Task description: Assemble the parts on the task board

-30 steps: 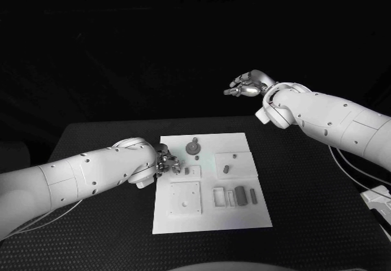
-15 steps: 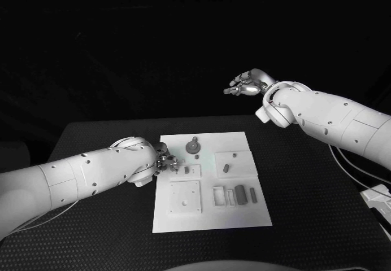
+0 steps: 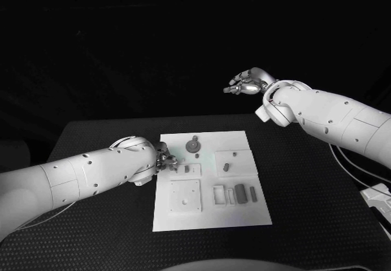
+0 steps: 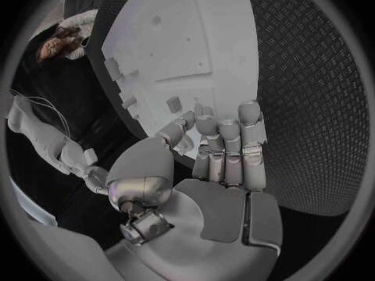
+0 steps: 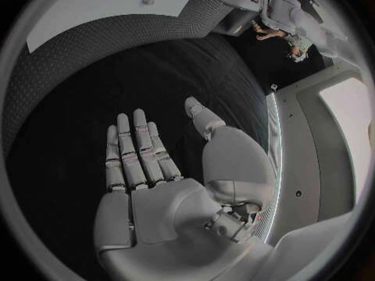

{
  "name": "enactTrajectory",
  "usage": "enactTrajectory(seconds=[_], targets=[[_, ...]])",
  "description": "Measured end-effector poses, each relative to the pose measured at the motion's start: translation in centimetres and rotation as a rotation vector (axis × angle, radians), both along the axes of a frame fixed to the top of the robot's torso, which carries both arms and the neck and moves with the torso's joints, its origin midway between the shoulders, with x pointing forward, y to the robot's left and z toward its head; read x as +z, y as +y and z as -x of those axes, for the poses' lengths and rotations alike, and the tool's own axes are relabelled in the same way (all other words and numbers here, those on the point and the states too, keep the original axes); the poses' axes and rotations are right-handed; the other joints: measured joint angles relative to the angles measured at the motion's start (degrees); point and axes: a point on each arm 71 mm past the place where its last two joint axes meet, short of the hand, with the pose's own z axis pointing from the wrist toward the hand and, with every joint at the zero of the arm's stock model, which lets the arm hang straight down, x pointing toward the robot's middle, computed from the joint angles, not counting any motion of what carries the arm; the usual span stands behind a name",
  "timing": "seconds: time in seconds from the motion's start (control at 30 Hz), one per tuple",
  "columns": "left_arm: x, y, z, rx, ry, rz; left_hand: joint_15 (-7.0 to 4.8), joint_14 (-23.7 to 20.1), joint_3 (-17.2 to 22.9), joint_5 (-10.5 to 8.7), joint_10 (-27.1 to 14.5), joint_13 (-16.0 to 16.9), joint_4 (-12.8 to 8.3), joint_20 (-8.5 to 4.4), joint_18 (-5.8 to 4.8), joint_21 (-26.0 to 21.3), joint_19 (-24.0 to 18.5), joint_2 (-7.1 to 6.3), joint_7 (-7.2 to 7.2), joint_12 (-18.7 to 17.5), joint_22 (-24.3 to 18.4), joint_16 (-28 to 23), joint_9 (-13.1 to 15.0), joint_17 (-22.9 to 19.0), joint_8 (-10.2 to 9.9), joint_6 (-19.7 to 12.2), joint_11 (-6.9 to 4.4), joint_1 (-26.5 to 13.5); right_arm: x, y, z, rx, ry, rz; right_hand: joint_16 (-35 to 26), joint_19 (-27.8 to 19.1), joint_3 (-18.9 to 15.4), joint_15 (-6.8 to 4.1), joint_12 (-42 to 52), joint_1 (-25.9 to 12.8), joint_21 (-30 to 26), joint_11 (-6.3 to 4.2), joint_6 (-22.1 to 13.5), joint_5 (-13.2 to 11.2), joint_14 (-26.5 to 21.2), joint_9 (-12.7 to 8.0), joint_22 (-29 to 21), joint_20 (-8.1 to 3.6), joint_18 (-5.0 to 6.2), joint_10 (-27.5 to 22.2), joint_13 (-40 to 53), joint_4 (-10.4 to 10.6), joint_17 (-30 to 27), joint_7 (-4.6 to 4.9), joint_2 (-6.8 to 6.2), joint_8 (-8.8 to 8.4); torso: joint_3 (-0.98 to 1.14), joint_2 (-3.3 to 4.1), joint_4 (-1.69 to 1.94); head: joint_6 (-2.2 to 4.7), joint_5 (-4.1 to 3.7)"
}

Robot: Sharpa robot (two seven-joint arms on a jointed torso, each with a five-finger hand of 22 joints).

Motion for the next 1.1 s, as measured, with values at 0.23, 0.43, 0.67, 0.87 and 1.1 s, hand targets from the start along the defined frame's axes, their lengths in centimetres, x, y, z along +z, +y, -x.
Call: enactTrajectory(seconds=[0.23, 0.43, 0.67, 0.87, 1.1], targets=[[-0.01, -0.12, 0.04, -0.006, 0.0, -0.003, -0.19, 0.24, 0.05, 0.02, 0.17, 0.0, 0.05, -0.22, 0.0, 0.0, 0.23, -0.45, -0.14, 0.0, 0.0, 0.0, 0.01, 0.0, 0.01, 0.11, -0.16, -0.45, 0.0, -0.04, 0.0, 0.0, 0.0, 0.0, 0.0, 0.0, 0.0, 0.0, 0.0, 0.0, 0.0, 0.0, 0.0, 0.0, 0.0, 0.0, 0.0, 0.0, 0.0, 0.0, -0.06, 0.0, 0.0, 0.0, 0.0, 0.0, 0.01, 0.01, -0.03, -0.19, -0.09], [-0.04, -0.2, 0.11, -0.011, 0.002, -0.005, -0.57, 0.78, 0.05, 0.02, 0.93, -0.05, 0.06, -0.61, 0.0, 0.25, 0.81, -0.69, -0.5, 0.0, 0.0, 0.23, 0.01, 0.0, 0.01, 0.55, -0.54, -0.68, 0.0, -0.09, 0.01, -0.001, 0.0, 0.0, 0.0, 0.0, 0.0, 0.0, 0.0, 0.0, -0.23, 0.0, 0.0, 0.0, 0.0, 0.0, 0.06, 0.0, 0.0, 0.0, -0.11, 0.0, -0.05, 0.0, 0.0, 0.0, 0.04, 0.01, -0.03, -0.34, -0.13], [-0.07, -0.3, 0.2, -0.019, 0.004, -0.008, -0.48, 0.88, 0.04, 0.44, 1.11, -0.17, 0.06, -0.6, 0.0, 0.59, 0.82, -0.68, -0.41, 0.0, 0.0, 0.23, 0.01, 0.0, 0.01, 0.82, -0.69, -0.68, 0.0, -0.12, 0.02, -0.001, 0.001, 0.001, 0.0, 0.0, 0.0, 0.0, 0.0, 0.0, -0.23, 0.0, 0.0, 0.0, 0.0, 0.0, 0.06, 0.0, 0.0, 0.0, -0.11, 0.0, -0.05, 0.0, 0.0, 0.0, 0.04, 0.0, 0.01, -0.43, -0.09], [-0.16, -0.32, 0.3, -0.025, 0.006, -0.013, -0.48, 0.89, 0.02, 0.82, 1.29, -0.23, 0.06, -0.6, 0.0, 0.64, 0.82, -0.69, -0.42, 0.0, 0.04, 0.23, 0.01, 0.0, 0.01, 0.82, -0.53, -0.67, 0.0, -0.14, 0.02, -0.001, 0.001, 0.001, 0.0, 0.0, 0.0, 0.0, 0.0, 0.0, -0.22, 0.0, 0.0, 0.0, 0.0, 0.01, 0.05, 0.0, 0.0, 0.0, -0.14, 0.0, -0.05, 0.0, 0.0, 0.0, 0.04, 0.0, 0.0, -0.48, -0.04], [-0.16, -0.24, 0.3, -0.029, 0.006, -0.02, -0.59, 1.02, 0.03, 0.82, 1.32, -0.28, 0.04, -0.51, 0.0, 0.64, 0.91, -0.67, -0.42, 0.0, 0.04, 0.23, 0.01, 0.0, 0.01, 0.82, -0.51, -0.69, 0.0, -0.15, 0.02, -0.001, 0.001, 0.001, 0.0, 0.0, 0.0, 0.0, 0.0, 0.0, -0.22, 0.0, 0.0, 0.0, 0.0, 0.01, 0.11, 0.0, 0.0, 0.0, -0.17, 0.0, -0.04, 0.0, 0.0, 0.0, 0.0, 0.01, -0.01, -0.53, -0.04]])
